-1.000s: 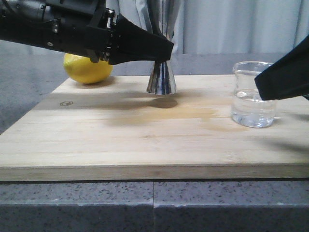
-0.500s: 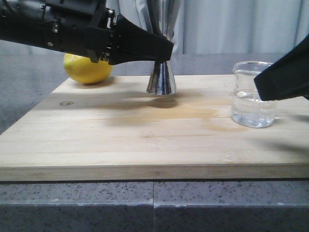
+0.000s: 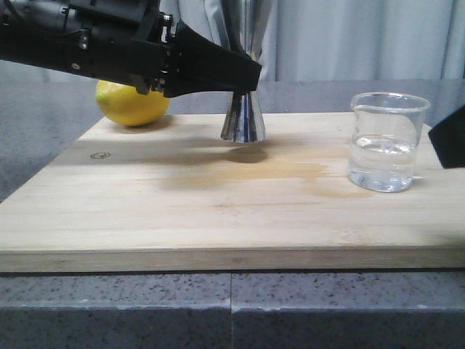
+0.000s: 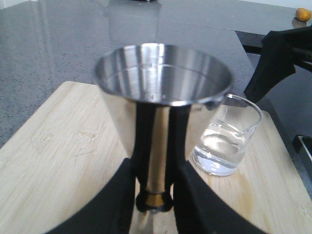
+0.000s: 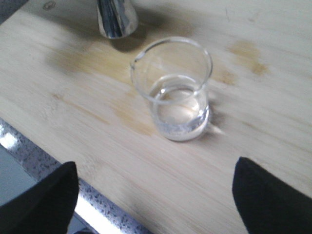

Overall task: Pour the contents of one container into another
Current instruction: 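Move the right gripper down to the glass measuring cup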

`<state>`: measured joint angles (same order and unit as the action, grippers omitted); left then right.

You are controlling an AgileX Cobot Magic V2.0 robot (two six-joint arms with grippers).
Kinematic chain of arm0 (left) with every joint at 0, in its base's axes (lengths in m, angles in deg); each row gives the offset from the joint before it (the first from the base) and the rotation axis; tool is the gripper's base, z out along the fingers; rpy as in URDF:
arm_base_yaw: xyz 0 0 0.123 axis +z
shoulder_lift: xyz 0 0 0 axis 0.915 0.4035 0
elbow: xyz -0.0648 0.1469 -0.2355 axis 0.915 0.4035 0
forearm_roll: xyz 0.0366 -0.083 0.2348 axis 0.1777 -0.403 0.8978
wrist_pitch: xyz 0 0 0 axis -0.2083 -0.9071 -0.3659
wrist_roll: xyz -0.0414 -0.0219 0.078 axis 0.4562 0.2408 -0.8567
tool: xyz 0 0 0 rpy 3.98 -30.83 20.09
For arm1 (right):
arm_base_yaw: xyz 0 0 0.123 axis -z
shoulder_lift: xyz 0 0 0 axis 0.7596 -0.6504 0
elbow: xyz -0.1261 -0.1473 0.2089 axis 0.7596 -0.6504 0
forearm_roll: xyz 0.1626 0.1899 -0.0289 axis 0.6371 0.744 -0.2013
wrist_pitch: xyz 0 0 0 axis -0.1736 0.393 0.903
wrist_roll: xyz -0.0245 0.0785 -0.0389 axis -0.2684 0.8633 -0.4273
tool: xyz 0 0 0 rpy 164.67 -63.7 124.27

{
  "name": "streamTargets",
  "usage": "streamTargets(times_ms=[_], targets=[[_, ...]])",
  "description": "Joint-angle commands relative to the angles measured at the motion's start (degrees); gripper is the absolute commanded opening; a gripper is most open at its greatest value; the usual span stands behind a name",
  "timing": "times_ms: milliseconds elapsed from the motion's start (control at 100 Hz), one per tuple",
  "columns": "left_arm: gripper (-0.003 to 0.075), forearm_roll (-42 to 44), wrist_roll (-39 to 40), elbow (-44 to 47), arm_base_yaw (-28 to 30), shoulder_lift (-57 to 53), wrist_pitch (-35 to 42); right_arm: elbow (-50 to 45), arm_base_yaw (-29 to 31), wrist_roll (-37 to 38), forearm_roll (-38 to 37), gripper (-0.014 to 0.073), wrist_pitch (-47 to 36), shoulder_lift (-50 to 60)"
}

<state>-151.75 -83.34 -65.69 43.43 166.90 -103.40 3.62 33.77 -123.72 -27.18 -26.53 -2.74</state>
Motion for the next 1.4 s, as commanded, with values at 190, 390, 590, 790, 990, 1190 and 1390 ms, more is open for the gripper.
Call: streamTargets(times_ms=[190, 390, 590, 790, 990, 1190, 1390], targets=[[0.0156, -3.9, -0.1, -1.6, 0.0, -3.1, -3.9, -6.5, -14.1, 11.7, -5.4, 0.0584, -25.1, 1.8], [0.0156, -3.9, -0.1, -1.6, 0.0, -3.1, -3.9, -11.7, -17.9, 12.4, -5.5, 0.0584, -40.5, 1.0], [0.0156, -3.9, -0.1, -1.6, 0.0, -3.1, -3.9, -13.3, -17.9, 12.4, -5.7, 0.0584, -46.3, -2.6], [0.0156, -3.9, -0.1, -1.6, 0.0, -3.1, -3.9, -13.3, -17.9, 16.8, -13.6, 0.0584, -48.5, -5.5], [0.0156, -3.9, -0.1, -1.6, 0.0, -3.1, -3.9, -13.3, -17.9, 20.0, -19.2, 0.0584, -51.9, -8.2], [0.0156, -3.9, -0.1, -1.6, 0.0, -3.1, -3.9, -13.3, -18.0, 27.0, -27.2, 0.0584, -57.4, -12.6], [0.0156, -3.9, -0.1, -1.6, 0.0, -3.1, -3.9, -13.3, -18.0, 27.8, -28.3, 0.0584, -64.7, -19.1]])
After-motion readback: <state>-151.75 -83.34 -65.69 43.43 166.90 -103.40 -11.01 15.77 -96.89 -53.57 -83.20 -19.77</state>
